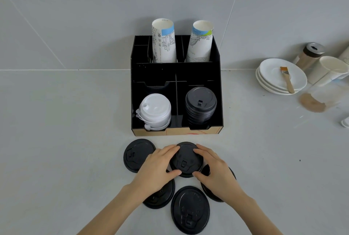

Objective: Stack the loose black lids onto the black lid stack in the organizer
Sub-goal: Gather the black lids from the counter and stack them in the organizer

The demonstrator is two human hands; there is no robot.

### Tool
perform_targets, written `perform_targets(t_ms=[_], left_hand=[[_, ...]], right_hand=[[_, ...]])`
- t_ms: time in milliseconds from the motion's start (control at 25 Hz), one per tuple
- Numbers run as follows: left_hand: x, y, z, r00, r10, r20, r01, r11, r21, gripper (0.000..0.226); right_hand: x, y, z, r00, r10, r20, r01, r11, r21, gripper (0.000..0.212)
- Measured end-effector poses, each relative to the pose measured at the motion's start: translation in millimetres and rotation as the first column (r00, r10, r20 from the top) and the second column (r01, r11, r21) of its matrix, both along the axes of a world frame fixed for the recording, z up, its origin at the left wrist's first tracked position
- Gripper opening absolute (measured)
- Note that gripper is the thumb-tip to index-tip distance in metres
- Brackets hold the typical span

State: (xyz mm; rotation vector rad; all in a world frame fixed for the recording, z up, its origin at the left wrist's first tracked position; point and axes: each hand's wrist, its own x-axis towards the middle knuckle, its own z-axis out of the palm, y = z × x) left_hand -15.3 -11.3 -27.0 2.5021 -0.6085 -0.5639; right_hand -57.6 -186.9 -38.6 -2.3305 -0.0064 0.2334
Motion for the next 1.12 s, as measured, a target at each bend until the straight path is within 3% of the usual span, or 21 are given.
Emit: perform_targets(t_ms=[560, 920, 1120], left_hand=[[2, -6, 32, 0.973, 0.140, 0.185, -0.090, 0.963, -0.255, 0.061], [34, -26, 61, 0.952, 0.159, 0.262, -0.086, 0.959, -0.271, 0.061], [61, -44, 67, 0.953, 0.149, 0.265, -0.082, 0.965, -0.249, 0.060]], right_hand=[[4, -7, 38, 0.983, -0.094, 0.157, 0.067, 0.984, 0.165, 0.049], [30, -23, 70, 0.953, -0.138, 0.269, 0.092, 0.980, 0.174, 0.047], [59, -38, 77, 0.951, -0.115, 0.288, 0.092, 0.991, 0.093, 0.046]])
